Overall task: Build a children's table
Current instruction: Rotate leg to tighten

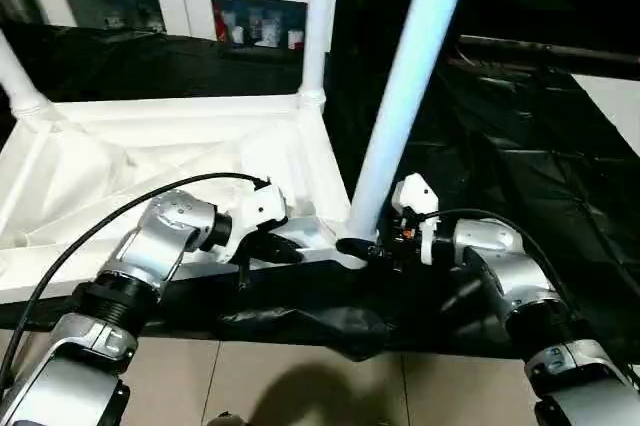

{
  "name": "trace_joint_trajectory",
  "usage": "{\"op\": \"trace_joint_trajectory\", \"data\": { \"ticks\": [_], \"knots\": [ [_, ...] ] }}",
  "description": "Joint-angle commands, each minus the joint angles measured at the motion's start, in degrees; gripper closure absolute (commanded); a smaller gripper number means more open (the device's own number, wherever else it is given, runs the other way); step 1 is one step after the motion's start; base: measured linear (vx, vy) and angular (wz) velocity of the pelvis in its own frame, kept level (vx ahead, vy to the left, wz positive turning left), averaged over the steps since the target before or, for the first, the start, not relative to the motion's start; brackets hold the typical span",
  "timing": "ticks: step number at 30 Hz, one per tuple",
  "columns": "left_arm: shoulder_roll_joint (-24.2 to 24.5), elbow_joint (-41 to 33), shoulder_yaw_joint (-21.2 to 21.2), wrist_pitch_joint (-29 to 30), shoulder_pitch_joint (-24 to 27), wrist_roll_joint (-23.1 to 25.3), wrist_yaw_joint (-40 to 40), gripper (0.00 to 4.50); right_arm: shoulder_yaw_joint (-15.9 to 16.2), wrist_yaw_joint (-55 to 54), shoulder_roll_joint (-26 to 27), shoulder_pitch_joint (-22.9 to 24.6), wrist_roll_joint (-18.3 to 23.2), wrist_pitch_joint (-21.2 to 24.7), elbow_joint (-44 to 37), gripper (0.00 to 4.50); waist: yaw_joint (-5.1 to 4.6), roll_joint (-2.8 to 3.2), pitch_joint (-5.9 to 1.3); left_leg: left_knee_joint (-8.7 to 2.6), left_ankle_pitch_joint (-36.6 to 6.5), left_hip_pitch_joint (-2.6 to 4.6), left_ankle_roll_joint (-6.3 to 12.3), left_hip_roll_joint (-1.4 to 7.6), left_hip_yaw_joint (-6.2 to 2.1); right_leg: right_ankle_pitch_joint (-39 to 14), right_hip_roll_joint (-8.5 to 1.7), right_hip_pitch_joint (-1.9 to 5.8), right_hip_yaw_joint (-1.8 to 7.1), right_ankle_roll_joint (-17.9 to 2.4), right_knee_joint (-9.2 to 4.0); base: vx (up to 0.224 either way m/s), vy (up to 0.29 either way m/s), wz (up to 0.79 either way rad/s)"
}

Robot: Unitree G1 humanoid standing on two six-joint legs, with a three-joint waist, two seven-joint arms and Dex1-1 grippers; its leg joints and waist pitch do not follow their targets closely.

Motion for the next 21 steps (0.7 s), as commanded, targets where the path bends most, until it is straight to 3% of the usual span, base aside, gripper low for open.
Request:
{"op": "trace_joint_trajectory", "data": {
  "ticks": [1, 8, 12, 17, 18, 19, 20, 21],
  "knots": [
    [-0.2, -0.7, -2.0, 0.4, 1.5, -1.1, -2.7, 4.5, 0.0, 0.8, -0.4, -0.2, -0.2, 0.9, 0.4, 1.09, -0.05, -0.09, -3.63, -3.57, -8.9, 0.59, 2.69, 1.57, 0.12, -8.8, -4.35, 3.05, 2.82, -12.2, -3.6, 0.0, 0.0, 0.0],
    [0.2, -0.8, -1.8, 0.7, 1.6, -0.8, -3.2, 4.5, 0.2, 0.6, -0.8, 0.2, -0.3, 1.5, 0.0, 1.73, 0.03, 0.04, -3.73, -3.45, -7.7, 0.55, 2.81, 1.45, 0.14, -6.9, -4.23, 3.17, 2.78, -12.4, -3.41, 0.0, 0.0, 0.0],
    [0.1, -0.6, -1.9, 0.7, 1.7, -0.7, -3.1, 4.5, 0.0, 0.3, -0.7, 0.2, -0.4, 1.5, 0.0, 1.81, -0.03, 0.17, -3.82, -3.38, -7.6, 0.58, 2.69, 1.44, 0.15, -6.1, -4.15, 3.22, 2.78, -12.6, -3.33, 0.0, 0.0, 0.0],
    [-2.5, 3.5, -0.7, 3.0, 0.3, 0.8, 4.9, 4.5, -2.1, -6.5, 1.1, 0.0, -1.4, 1.2, 3.2, 1.85, -0.21, 0.41, -3.65, -3.44, -8.5, 0.79, 2.03, 1.43, 0.23, -6.5, -4.04, 2.93, 2.8, -13.0, -3.48, 0.0, 0.0, 0.0],
    [-5.3, 7.5, 1.5, 3.7, -1.6, 1.3, 12.3, 4.5, -4.5, -15.3, 3.2, -1.3, -1.8, 1.1, 7.1, 1.85, -0.4, 0.26, -3.13, -3.7, -12.3, 1.06, 0.83, 1.28, 0.25, -13.7, -4.16, 2.62, 2.81, -11.8, -4.35, 0.0, 0.0, 0.0],
    [-6.7, 9.4, 2.5, 4.5, -2.6, 1.4, 15.8, 4.5, -5.4, -19.6, 4.2, -1.9, -2.1, 1.0, 8.8, 1.86, -0.4, -0.03, -3.06, -3.58, -14.6, 1.58, -0.37, 1.02, 0.22, -20.0, -4.27, 2.37, 2.78, -10.3, -4.95, 0.0, 0.0, 0.0],
    [-9.4, 12.7, 4.4, 6.0, -4.4, 1.5, 22.5, 4.5, -6.6, -27.3, 6.0, -3.1, -2.7, 1.4, 11.7, 1.86, -0.53, 0.02, -3.09, -3.73, -15.0, 1.51, -1.11, 1.13, -0.01, -23.2, -4.38, 2.43, 2.8, -9.0, -5.18, -0.051, 0.001, -0.01],
    [-9.4, 12.7, 4.4, 6.0, -4.4, 1.5, 22.5, 4.5, -6.6, -27.3, 6.0, -3.1, -2.7, 1.4, 11.7, 1.86, -0.53, 0.02, -3.09, -3.73, -15.0, 1.51, -1.11, 1.13, -0.01, -23.2, -4.38, 2.43, 2.8, -9.0, -5.18, -0.051, 0.001, -0.01]
  ]
}}
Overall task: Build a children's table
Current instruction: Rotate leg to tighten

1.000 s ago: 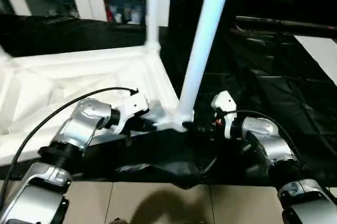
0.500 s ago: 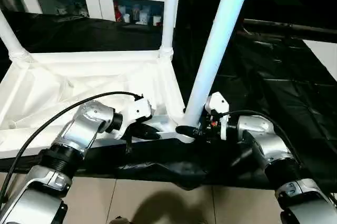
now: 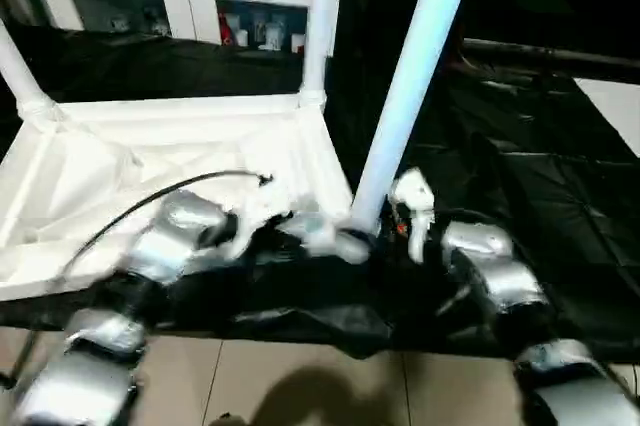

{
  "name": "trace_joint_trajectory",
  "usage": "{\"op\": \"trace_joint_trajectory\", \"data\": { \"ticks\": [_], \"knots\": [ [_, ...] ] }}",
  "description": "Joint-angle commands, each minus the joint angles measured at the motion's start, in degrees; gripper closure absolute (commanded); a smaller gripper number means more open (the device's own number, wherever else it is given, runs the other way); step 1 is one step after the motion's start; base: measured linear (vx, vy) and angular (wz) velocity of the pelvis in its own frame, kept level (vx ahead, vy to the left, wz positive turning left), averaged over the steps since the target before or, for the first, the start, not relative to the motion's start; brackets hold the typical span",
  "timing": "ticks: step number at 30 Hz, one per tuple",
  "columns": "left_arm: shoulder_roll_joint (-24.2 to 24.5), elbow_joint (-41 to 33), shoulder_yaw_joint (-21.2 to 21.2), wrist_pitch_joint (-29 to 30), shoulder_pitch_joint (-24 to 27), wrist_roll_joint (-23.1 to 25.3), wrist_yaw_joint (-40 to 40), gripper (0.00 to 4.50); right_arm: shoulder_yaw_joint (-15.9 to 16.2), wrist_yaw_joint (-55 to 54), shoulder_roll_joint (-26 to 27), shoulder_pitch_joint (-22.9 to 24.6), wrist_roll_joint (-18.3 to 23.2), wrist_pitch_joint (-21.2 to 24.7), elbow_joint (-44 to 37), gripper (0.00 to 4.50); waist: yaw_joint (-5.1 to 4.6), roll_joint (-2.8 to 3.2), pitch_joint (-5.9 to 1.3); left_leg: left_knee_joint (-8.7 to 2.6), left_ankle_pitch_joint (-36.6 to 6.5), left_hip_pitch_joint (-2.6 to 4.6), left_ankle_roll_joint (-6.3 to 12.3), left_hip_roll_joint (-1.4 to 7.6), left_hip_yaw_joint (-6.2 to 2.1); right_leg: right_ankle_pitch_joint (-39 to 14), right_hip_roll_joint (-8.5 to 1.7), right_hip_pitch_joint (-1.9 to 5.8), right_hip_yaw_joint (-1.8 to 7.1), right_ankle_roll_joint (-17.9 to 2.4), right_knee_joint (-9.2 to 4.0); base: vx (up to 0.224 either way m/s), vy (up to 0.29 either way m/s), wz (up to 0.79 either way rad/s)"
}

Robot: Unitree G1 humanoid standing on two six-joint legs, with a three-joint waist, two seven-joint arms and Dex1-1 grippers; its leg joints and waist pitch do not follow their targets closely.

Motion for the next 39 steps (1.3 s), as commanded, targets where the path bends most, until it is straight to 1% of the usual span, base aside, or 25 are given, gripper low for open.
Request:
{"op": "trace_joint_trajectory", "data": {
  "ticks": [1, 3, 4, 5, 7, 8, 10, 12, 14, 16, 17, 19, 20, 21, 22, 23, 25, 26, 27, 28, 30, 31, 35, 37, 39],
  "knots": [
    [-2.5, 4.8, 3.7, 2.8, 0.1, -1.1, 10.2, 4.5, -1.4, -8.0, 0.3, 0.0, -1.7, 1.2, 3.5, 1.86, -0.44, -0.01, -3.1, -3.89, -15.1, 0.82, -1.33, 1.2, -0.3, -24.3, -4.3, 2.11, 2.54, -8.3, -5.47, 0.0, 0.0, 0.0],
    [-6.3, 9.1, 6.4, 4.6, -2.6, -1.9, 19.2, 4.5, -3.8, -20.1, 3.6, -2.8, -1.2, 2.3, 7.3, 1.86, -0.65, -0.3, -3.12, -3.85, -15.2, 0.77, -0.98, 1.1, -0.27, -24.0, -4.29, 2.0, 2.49, -7.8, -5.58, 0.0, 0.0, 0.0],
    [-6.6, 9.4, 6.6, 4.7, -2.9, -1.9, 19.8, 4.5, -3.9, -21.1, 3.9, -3.1, -1.2, 2.4, 7.6, 1.86, -0.89, -0.43, -3.1, -3.74, -15.1, 0.69, -0.79, 0.89, -0.09, -24.1, -4.14, 1.87, 2.51, -7.6, -5.61, 0.0, 0.0, 0.0],
    [-7.5, 10.4, 7.1, 4.8, -3.6, -2.1, 21.7, 4.5, -4.2, -24.2, 4.6, -4.0, -1.4, 2.6, 8.6, 1.86, -0.84, -0.4, -3.22, -3.66, -15.0, 0.91, -0.49, 0.78, -0.13, -24.7, -4.23, 1.75, 2.4, -7.2, -5.72, 0.0, 0.0, 0.0],
    [-8.9, 11.9, 7.9, 4.5, -4.9, -2.3, 25.0, 4.5, -4.6, -28.2, 6.1, -5.5, -1.3, 2.8, 10.0, 1.86, -0.85, -0.37, -3.42, -3.62, -14.2, 0.54, 0.69, 0.8, -0.09, -23.3, -4.31, 1.89, 2.3, -6.8, -5.7, 0.0, 0.0, 0.0],
    [-9.7, 12.9, 8.1, 4.4, -5.7, -2.4, 26.3, 4.5, -4.9, -30.6, 7.2, -6.5, -1.3, 2.7, 10.8, 1.86, -0.85, -0.37, -3.42, -3.62, -14.2, 0.54, 0.69, 0.8, -0.09, -23.3, -4.31, 1.89, 2.3, -6.8, -5.7, 0.0, 0.0, 0.0],
    [-10.0, 13.2, 7.9, 4.2, -6.1, -2.1, 26.7, 4.5, -5.0, -30.7, 8.1, -7.2, -1.2, 2.5, 11.5, 1.86, -0.75, -0.4, -3.76, -3.61, -11.8, 0.12, 1.37, 0.92, -0.06, -17.6, -4.27, 2.18, 2.28, -7.7, -4.97, 0.0, 0.0, 0.0],
    [-10.2, 13.7, 7.5, 3.8, -6.5, -1.5, 26.3, 4.5, -4.8, -28.6, 9.1, -7.6, -1.2, 1.5, 12.2, 1.86, -0.77, -0.46, -3.78, -3.5, -10.7, -0.12, 2.28, 0.86, 0.09, -14.3, -4.23, 2.31, 2.31, -8.6, -4.64, 0.0, 0.0, 0.0],
    [-9.4, 13.4, 6.0, 2.4, -6.1, -0.2, 23.5, 4.5, -5.2, -22.0, 10.0, -7.3, -0.1, -1.0, 11.4, 1.86, -0.65, -0.59, -3.76, -3.43, -10.0, -0.16, 3.24, 0.92, 0.19, -12.8, -4.39, 2.42, 2.31, -9.5, -4.53, 0.0, 0.0, 0.0],
    [-9.0, 13.1, 5.5, 2.1, -5.8, 0.0, 22.2, 4.5, -5.3, -19.8, 9.9, -6.9, 0.5, -1.6, 10.7, 1.3, -0.55, -0.61, -3.81, -3.36, -9.3, -0.27, 3.71, 0.89, 0.22, -11.9, -4.43, 2.61, 2.33, -9.7, -4.42, 0.0, 0.0, 0.0],
    [-7.8, 11.7, 4.2, 1.7, -4.9, 0.4, 18.8, 4.5, -4.9, -16.3, 9.0, -6.1, 1.1, -2.3, 8.8, 1.16, -0.46, -0.92, -3.77, -3.4, -8.6, -0.44, 4.42, 0.94, 0.18, -11.7, -4.49, 2.79, 2.2, -9.9, -4.34, 0.0, 0.0, 0.0],
    [-6.0, 9.4, 2.3, 1.6, -3.4, 0.5, 13.8, 4.5, -4.1, -11.6, 6.8, -5.1, 1.7, -2.1, 6.3, 1.06, -0.38, -0.85, -3.68, -3.43, -8.8, -0.68, 4.97, 1.02, 0.07, -11.8, -4.61, 2.94, 2.15, -9.8, -4.36, 0.0, 0.0, 0.0],
    [-5.5, 8.9, 2.0, 2.3, -3.1, 0.4, 12.9, 4.5, -3.8, -10.3, 6.1, -4.9, 1.9, -2.0, 5.6, 0.93, -0.92, -0.94, -3.73, -3.59, -8.3, -1.47, 4.93, 0.96, -0.19, -12.5, -4.66, 3.57, 1.95, -8.9, -4.22, 0.0, 0.0, 0.0],
    [-4.8, 8.3, 1.5, 2.4, -2.6, 0.5, 11.8, 4.5, -3.5, -8.2, 5.1, -4.5, 2.3, -1.5, 4.6, 0.93, -1.26, -0.82, -3.69, -3.72, -8.2, -1.5, 4.22, 0.98, -0.33, -13.8, -4.56, 3.48, 1.77, -8.4, -4.36, 0.0, 0.0, 0.0],
    [-4.2, 7.8, 1.1, 2.2, -2.3, 0.4, 10.7, 4.5, -3.2, -6.2, 4.3, -4.1, 2.6, -0.8, 3.6, 0.74, -1.19, -0.75, -3.76, -3.65, -8.5, -1.22, 4.0, 1.02, -0.36, -14.2, -4.62, 3.35, 1.77, -8.4, -4.48, 0.0, 0.0, 0.0],
    [-2.7, 6.3, 0.3, 1.9, -1.2, 0.3, 7.8, 4.5, -1.8, -0.1, 1.8, -2.9, 3.2, 1.3, 0.8, 0.74, -1.14, -0.86, -3.68, -3.54, -9.4, -0.66, 4.18, 1.27, -0.26, -14.1, -4.51, 3.05, 1.88, -9.3, -4.61, 0.0, 0.0, 0.0],
    [-2.1, 5.7, 0.1, 1.8, -0.8, 0.3, 6.7, 4.5, -1.3, 2.7, 0.7, -2.5, 3.2, 2.1, -0.2, 0.59, -1.19, -0.89, -3.63, -3.5, -9.3, -0.67, 4.53, 1.31, -0.16, -13.3, -4.46, 2.92, 1.99, -10.0, -4.5, 0.0, 0.0, 0.0],
    [-0.7, 4.3, -0.6, 0.4, 0.1, 0.2, 3.9, 4.5, 0.1, 7.2, -1.4, -1.4, 2.9, 2.4, -2.0, 0.59, -1.19, -0.68, -3.6, -3.55, -9.5, -0.44, 4.34, 1.35, -0.14, -13.4, -4.47, 2.69, 2.0, -10.6, -4.51, 0.0, 0.0, 0.0],
    [0.4, 3.1, -1.1, -0.3, 0.8, 0.0, 1.5, 4.5, 1.3, 10.6, -3.2, -0.4, 2.5, 2.3, -3.4, 0.59, -1.06, -0.83, -3.55, -3.62, -9.7, -0.64, 4.25, 1.54, -0.23, -13.1, -4.54, 2.85, 1.97, -10.5, -4.43, 0.0, 0.0, 0.0],
    [2.2, 0.9, -2.0, -1.8, 1.9, -0.4, -2.5, 4.5, 2.8, 15.0, -5.5, 0.7, 1.9, 2.0, -5.1, 0.59, -0.97, -0.76, -3.62, -3.57, -9.7, -0.43, 4.33, 1.61, -0.18, -12.4, -4.59, 2.82, 2.03, -10.9, -4.37, 0.0, 0.0, 0.0],
    [4.1, -2.1, -2.8, -2.4, 3.3, -1.2, -6.8, 4.5, 3.7, 19.2, -7.5, 1.8, 1.7, 2.5, -6.9, 0.59, -0.87, -0.69, -3.65, -3.48, -9.1, -0.32, 4.54, 1.61, 0.0, -10.6, -4.44, 2.61, 2.14, -11.7, -4.18, 0.0, 0.0, 0.0],
    [5.5, -4.6, -3.5, -2.7, 4.3, -2.2, -9.9, 4.5, 4.4, 21.8, -8.5, 2.3, 1.8, 3.1, -7.8, 0.59, -0.85, -0.81, -3.69, -3.52, -8.7, -0.52, 4.61, 1.65, -0.07, -9.9, -4.53, 2.82, 2.12, -12.2, -3.96, 0.0, 0.0, 0.0],
    [7.1, -7.7, -4.5, -3.8, 5.4, -3.3, -13.6, 4.5, 6.2, 26.0, -9.6, 3.5, 2.3, 4.4, -9.9, 0.59, -0.7, -0.74, -3.66, -3.55, -8.4, -0.27, 4.53, 1.76, 0.02, -8.7, -4.51, 2.66, 2.18, -13.0, -3.8, 0.0, 0.0, 0.0],
    [7.2, -9.4, -4.4, -3.0, 5.8, -4.2, -15.1, 4.5, 7.2, 26.3, -9.8, 3.6, 1.1, 3.9, -9.9, 0.59, -0.58, -0.7, -3.57, -3.54, -9.1, 0.13, 4.09, 1.82, 0.16, -8.6, -4.43, 2.33, 2.25, -13.5, -3.77, 0.0, 0.0, 0.0],
    [7.3, -10.0, -4.5, -2.6, 6.0, -4.3, -15.5, 4.5, 7.2, 26.2, -9.6, 3.6, 1.0, 4.2, -10.1, 0.59, -0.64, -0.74, -3.5, -3.62, -9.5, 0.03, 3.63, 1.84, 0.18, -8.9, -4.43, 2.41, 2.24, -13.6, -3.74, 0.0, 0.0, 0.0]
  ]
}}
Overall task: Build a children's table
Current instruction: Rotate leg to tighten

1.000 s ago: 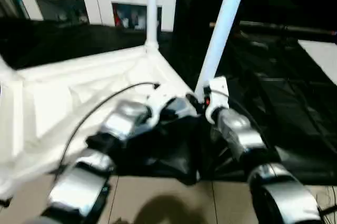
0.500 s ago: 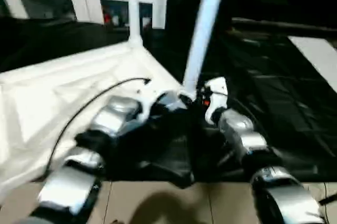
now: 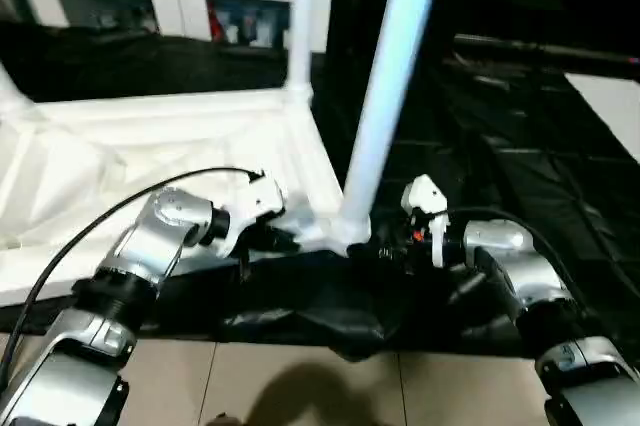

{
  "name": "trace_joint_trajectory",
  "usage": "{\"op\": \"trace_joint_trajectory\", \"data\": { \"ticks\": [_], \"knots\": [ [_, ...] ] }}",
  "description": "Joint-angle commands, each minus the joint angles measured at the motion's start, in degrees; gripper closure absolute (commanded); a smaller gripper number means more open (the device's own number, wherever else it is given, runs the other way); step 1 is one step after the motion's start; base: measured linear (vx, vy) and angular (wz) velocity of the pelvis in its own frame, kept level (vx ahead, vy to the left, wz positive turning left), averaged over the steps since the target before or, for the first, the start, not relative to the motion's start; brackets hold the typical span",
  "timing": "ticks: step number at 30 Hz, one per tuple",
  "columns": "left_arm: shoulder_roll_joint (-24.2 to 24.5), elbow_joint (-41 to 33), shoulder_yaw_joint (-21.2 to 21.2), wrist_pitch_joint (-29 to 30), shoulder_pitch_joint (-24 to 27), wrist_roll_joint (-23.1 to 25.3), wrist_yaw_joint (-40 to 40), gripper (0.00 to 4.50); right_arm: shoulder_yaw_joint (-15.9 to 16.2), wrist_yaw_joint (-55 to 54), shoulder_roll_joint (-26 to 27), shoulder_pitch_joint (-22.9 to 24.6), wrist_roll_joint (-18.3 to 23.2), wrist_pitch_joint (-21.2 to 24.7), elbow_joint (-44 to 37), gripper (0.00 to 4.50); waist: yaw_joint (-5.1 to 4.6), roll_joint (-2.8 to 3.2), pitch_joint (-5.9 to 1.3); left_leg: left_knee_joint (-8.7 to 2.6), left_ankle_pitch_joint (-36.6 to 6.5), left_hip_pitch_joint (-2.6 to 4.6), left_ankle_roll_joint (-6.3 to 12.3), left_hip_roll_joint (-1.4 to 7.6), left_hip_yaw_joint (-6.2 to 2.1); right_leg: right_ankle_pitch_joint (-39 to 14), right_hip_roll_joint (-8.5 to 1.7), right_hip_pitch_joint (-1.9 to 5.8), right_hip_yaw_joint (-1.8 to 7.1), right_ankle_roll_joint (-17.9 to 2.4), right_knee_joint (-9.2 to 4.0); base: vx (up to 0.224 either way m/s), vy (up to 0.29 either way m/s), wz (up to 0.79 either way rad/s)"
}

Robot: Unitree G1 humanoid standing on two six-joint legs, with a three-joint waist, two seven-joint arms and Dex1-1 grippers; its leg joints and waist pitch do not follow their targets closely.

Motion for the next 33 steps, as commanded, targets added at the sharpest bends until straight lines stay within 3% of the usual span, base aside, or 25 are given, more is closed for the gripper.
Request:
{"op": "trace_joint_trajectory", "data": {
  "ticks": [1, 6, 11, 19, 23, 26, 28, 29, 31, 32, 33],
  "knots": [
    [-1.0, -1.1, -2.5, 0.8, 0.9, -0.8, -2.4, 4.5, 0.6, 0.7, -0.1, 0.2, -0.4, 0.8, -1.3, 0.59, 0.06, -0.04, -3.41, -3.56, -10.4, 0.82, 3.11, 1.86, 0.11, -10.2, -3.78, 2.62, 2.85, -13.6, -3.8, 0.0, 0.0, 0.0],
    [-1.1, -1.7, -2.6, 1.2, 1.1, -1.3, -3.2, 4.5, 0.5, 1.6, -0.2, 0.4, 0.7, 1.9, -2.4, 0.59, 0.31, -0.16, -3.57, -3.5, -9.4, 0.63, 2.92, 1.76, 0.1, -9.8, -3.8, 2.88, 2.91, -12.8, -3.64, 0.0, 0.0, 0.0],
    [-0.6, -2.4, -2.6, 1.4, 1.8, -1.2, -3.9, 4.5, 0.5, 3.6, -0.6, 0.7, 1.2, 3.2, -2.9, 0.99, 0.68, -0.25, -3.68, -3.35, -7.5, 0.53, 3.42, 1.71, 0.15, -7.4, -3.75, 3.01, 2.88, -12.9, -3.31, 0.0, 0.0, 0.0],
    [0.3, -4.0, -2.6, 2.5, 2.7, -1.5, -4.4, 4.5, 0.5, 3.9, -0.7, 0.9, 0.9, 3.8, -3.1, 1.73, 0.99, -0.36, -3.68, -3.33, -7.5, 0.54, 3.18, 1.69, 0.18, -8.3, -3.77, 3.01, 2.87, -12.6, -3.32, 0.0, 0.0, 0.0],
    [0.3, -3.8, -2.5, 2.6, 3.0, -1.3, -3.8, 4.5, -0.1, 1.9, 0.0, 0.5, 0.7, 3.7, -1.7, 1.8, 0.99, -0.35, -3.72, -3.33, -7.4, 0.58, 3.03, 1.68, 0.16, -8.2, -3.75, 2.99, 2.86, -12.5, -3.3, 0.0, 0.0, 0.0],
    [-1.8, -0.7, -1.3, 3.9, 1.9, 0.4, 2.3, 4.5, -2.9, -8.4, 2.9, -0.9, -0.6, 2.6, 3.1, 1.83, 0.64, -0.24, -3.38, -3.57, -9.1, 0.59, 1.86, 1.58, 0.17, -10.9, -3.76, 2.64, 2.93, -12.1, -3.74, 0.0, 0.0, 0.0],
    [-4.1, 2.8, 0.1, 4.3, 0.2, 1.0, 7.5, 4.5, -5.0, -17.9, 5.5, -2.3, -1.3, 2.2, 7.2, 1.83, 0.32, -0.31, -3.33, -3.64, -12.0, 0.76, 0.2, 1.5, 0.09, -15.9, -3.8, 2.51, 2.89, -10.8, -4.18, 0.0, 0.0, 0.0],
    [-5.8, 5.0, 1.0, 4.7, -1.1, 1.5, 11.4, 4.5, -6.4, -24.1, 7.2, -3.1, -1.4, 2.3, 9.4, 1.83, -0.24, -0.24, -3.09, -3.9, -15.9, 1.18, -1.75, 1.42, -0.3, -23.1, -3.89, 2.21, 2.77, -9.1, -4.89, 0.0, 0.0, 0.0],
    [-8.9, 9.4, 2.5, 6.1, -3.7, 2.4, 18.8, 4.5, -8.9, -36.0, 10.5, -5.0, -1.4, 3.0, 13.4, 1.85, -0.81, -0.22, -3.18, -3.97, -17.0, 1.12, -2.58, 1.34, -0.53, -25.2, -3.93, 2.15, 2.69, -8.0, -5.1, -0.027, 0.003, -0.02],
    [-10.2, 11.0, 3.2, 6.4, -4.7, 2.5, 21.9, 4.5, -9.7, -39.9, 11.6, -5.7, -1.3, 3.0, 14.7, 1.85, -0.76, 0.1, -3.24, -4.01, -17.3, 1.19, -2.7, 1.36, -0.64, -25.5, -3.99, 2.19, 2.66, -7.7, -5.17, 0.0, 0.0, 0.0],
    [-11.1, 12.1, 3.7, 6.5, -5.4, 2.6, 23.9, 4.5, -10.1, -42.4, 12.4, -6.2, -1.2, 3.1, 15.6, 1.85, -0.87, -0.08, -3.28, -4.0, -17.6, 1.23, -2.49, 1.4, -0.6, -25.1, -3.94, 2.1, 2.67, -7.4, -5.32, 0.0, 0.0, 0.0]
  ]
}}
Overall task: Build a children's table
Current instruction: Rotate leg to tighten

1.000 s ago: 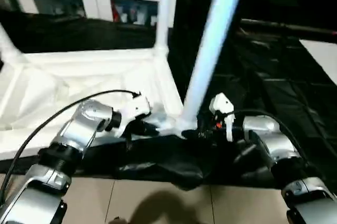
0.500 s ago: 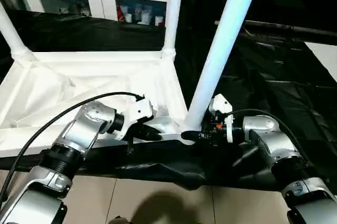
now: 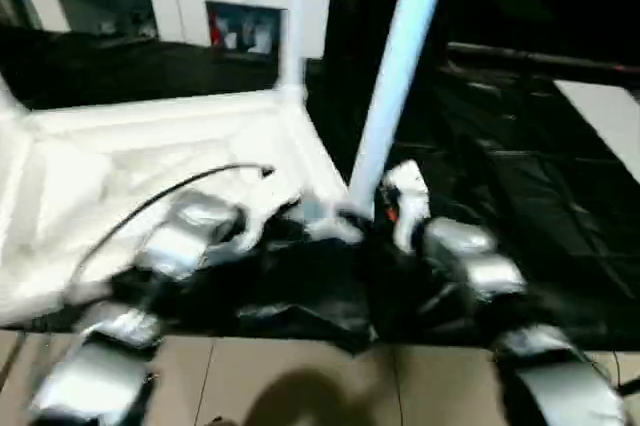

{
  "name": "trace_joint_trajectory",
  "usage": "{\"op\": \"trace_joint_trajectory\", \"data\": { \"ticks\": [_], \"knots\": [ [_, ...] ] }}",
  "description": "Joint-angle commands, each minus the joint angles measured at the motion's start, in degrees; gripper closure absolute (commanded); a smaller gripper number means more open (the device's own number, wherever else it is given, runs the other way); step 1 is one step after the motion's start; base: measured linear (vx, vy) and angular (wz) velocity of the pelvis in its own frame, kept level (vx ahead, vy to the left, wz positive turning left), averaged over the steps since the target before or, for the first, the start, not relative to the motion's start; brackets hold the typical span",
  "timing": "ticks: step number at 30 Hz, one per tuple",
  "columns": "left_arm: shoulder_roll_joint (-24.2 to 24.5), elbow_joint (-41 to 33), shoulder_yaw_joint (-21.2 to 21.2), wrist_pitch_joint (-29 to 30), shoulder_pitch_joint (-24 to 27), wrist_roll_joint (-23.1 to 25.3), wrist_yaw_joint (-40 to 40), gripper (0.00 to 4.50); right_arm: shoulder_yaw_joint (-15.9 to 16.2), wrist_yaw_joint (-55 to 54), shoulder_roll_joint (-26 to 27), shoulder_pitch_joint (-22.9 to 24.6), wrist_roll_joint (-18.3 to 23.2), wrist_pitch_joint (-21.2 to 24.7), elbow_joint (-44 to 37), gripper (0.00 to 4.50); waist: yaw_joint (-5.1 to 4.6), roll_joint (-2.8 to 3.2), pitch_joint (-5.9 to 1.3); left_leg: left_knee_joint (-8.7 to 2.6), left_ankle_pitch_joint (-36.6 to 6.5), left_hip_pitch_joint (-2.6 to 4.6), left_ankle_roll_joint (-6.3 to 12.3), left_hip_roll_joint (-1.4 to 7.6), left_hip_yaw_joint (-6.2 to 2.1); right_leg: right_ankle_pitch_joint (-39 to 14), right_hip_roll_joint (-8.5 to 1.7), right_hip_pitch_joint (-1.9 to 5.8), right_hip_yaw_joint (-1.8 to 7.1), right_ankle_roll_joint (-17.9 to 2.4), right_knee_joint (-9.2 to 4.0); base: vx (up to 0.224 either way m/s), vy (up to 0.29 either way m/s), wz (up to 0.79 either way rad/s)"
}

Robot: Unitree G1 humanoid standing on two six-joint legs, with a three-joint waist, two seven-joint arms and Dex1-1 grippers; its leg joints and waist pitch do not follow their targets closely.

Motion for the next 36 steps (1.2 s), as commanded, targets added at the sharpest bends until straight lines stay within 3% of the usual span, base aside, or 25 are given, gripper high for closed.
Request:
{"op": "trace_joint_trajectory", "data": {
  "ticks": [1, 6, 8, 11, 12, 15, 17, 19, 20, 22, 24, 29, 32, 36],
  "knots": [
    [-2.1, 4.0, 2.2, 1.4, -0.6, -0.4, 7.1, 4.5, -2.4, -9.5, 0.6, -0.5, -0.7, 1.2, 4.1, 1.85, -0.12, 0.33, -3.04, -4.12, -17.5, 0.78, -2.18, 1.36, -0.71, -24.6, -3.81, 1.81, 2.46, -7.6, -5.49, 0.0, 0.0, 0.0],
    [-7.5, 10.9, 3.6, 1.9, -4.9, 0.4, 17.4, 4.5, -3.6, -23.1, 4.6, -5.0, -2.1, -1.0, 9.6, 1.85, 0.15, 0.52, -3.29, -3.93, -15.6, 0.68, -1.19, 1.18, -0.36, -19.4, -3.52, 1.66, 2.63, -8.1, -5.12, 0.0, 0.0, 0.0],
    [-8.2, 12.7, 3.5, 1.1, -5.9, 1.3, 18.9, 4.5, -3.8, -24.0, 5.4, -6.3, -2.4, -1.9, 10.9, 1.85, 0.29, 0.56, -3.47, -3.82, -15.4, 0.88, -1.19, 1.15, -0.29, -17.7, -3.47, 1.65, 2.64, -8.6, -4.98, 0.0, 0.0, 0.0],
    [-8.4, 14.0, 2.9, -0.2, -6.6, 2.2, 19.0, 4.5, -4.7, -20.7, 6.2, -7.0, -1.1, -3.6, 11.0, 1.85, 0.57, 0.55, -3.74, -3.65, -12.2, 0.32, 0.61, 1.14, -0.12, -11.1, -3.5, 2.25, 2.72, -9.7, -4.29, 0.0, 0.0, 0.0],
    [-8.3, 14.4, 2.6, -0.5, -6.8, 2.3, 19.0, 4.5, -4.9, -19.6, 6.4, -7.1, -0.8, -4.3, 11.0, 1.29, 0.68, 0.45, -3.84, -3.54, -10.7, 0.25, 1.44, 1.16, -0.07, -8.6, -3.47, 2.39, 2.72, -10.4, -4.02, 0.0, 0.0, 0.0],
    [-6.7, 13.2, 0.5, -2.4, -6.2, 3.7, 16.3, 4.5, -3.1, -10.0, 5.5, -5.7, -0.5, -6.4, 7.5, 1.09, 0.67, 0.6, -3.92, -3.41, -7.6, -0.48, 3.67, 1.19, -0.11, -3.5, -3.46, 3.01, 2.52, -11.9, -3.47, 0.0, 0.0, 0.0],
    [-6.2, 12.9, 0.2, -2.6, -6.0, 3.8, 15.7, 4.5, -3.0, -8.4, 5.0, -5.4, -0.2, -6.6, 6.6, 0.95, 0.1, 0.39, -3.85, -3.61, -8.0, -0.92, 3.64, 1.23, -0.38, -5.7, -3.52, 3.43, 2.27, -11.3, -3.56, 0.0, 0.0, 0.0],
    [-5.3, 12.7, 0.0, -3.2, -5.7, 3.7, 13.9, 4.5, -3.0, -5.0, 3.3, -5.1, 0.5, -6.6, 5.5, 0.66, -0.09, 0.5, -3.88, -3.47, -8.7, -0.45, 3.21, 1.32, -0.31, -8.1, -3.75, 3.11, 2.4, -11.6, -3.91, 0.0, 0.0, 0.0],
    [-3.7, 10.8, -1.1, -5.2, -4.4, 3.8, 9.5, 4.5, -1.4, 0.9, 0.2, -4.1, 0.0, -5.9, 3.3, 0.66, -0.01, 0.48, -3.91, -3.37, -8.3, -0.27, 3.52, 1.41, -0.27, -6.6, -3.69, 3.15, 2.49, -12.5, -3.79, 0.0, 0.0, 0.0],
    [-3.1, 10.2, -1.7, -6.4, -4.0, 3.9, 7.7, 4.5, -0.6, 2.8, -0.9, -3.7, -0.4, -5.8, 2.6, 0.53, 0.0, 0.51, -3.84, -3.35, -7.4, -0.41, 4.51, 1.53, -0.25, -3.9, -3.57, 3.17, 2.44, -13.6, -3.45, 0.0, 0.0, 0.0],
    [-1.2, 7.9, -3.1, -7.7, -2.5, 4.1, 3.2, 4.5, 2.3, 9.5, -4.8, -1.8, -2.5, -6.5, 0.0, 0.53, -0.01, 0.67, -3.73, -3.36, -8.3, -0.25, 4.35, 1.51, -0.18, -4.8, -3.53, 3.04, 2.42, -13.8, -3.65, 0.0, 0.0, 0.0],
    [2.7, 1.7, -5.3, -9.3, 0.8, 1.9, -7.3, 4.5, 4.6, 21.8, -10.6, 2.1, -2.3, -6.0, -7.1, 0.53, 0.43, 0.52, -3.66, -3.45, -9.6, -0.1, 4.12, 1.78, -0.2, -6.4, -3.67, 3.04, 2.54, -13.9, -3.7, 0.0, 0.0, 0.0],
    [5.4, -2.1, -6.3, -10.4, 2.6, -0.1, -14.6, 4.5, 6.5, 28.7, -13.1, 4.3, -1.0, -4.0, -11.2, 0.53, 0.56, 0.48, -3.51, -3.55, -10.4, -0.01, 4.1, 1.8, -0.13, -7.4, -3.52, 2.86, 2.61, -13.7, -3.83, 0.0, 0.0, 0.0],
    [7.4, -5.8, -6.5, -10.0, 4.1, -1.8, -19.9, 4.5, 9.8, 34.7, -15.2, 6.7, -1.1, -2.5, -15.0, 0.53, 0.63, 0.59, -3.28, -3.84, -13.2, 0.25, 2.74, 1.97, -0.2, -11.7, -3.64, 2.5, 2.65, -12.9, -4.24, 0.0, 0.0, 0.0]
  ]
}}
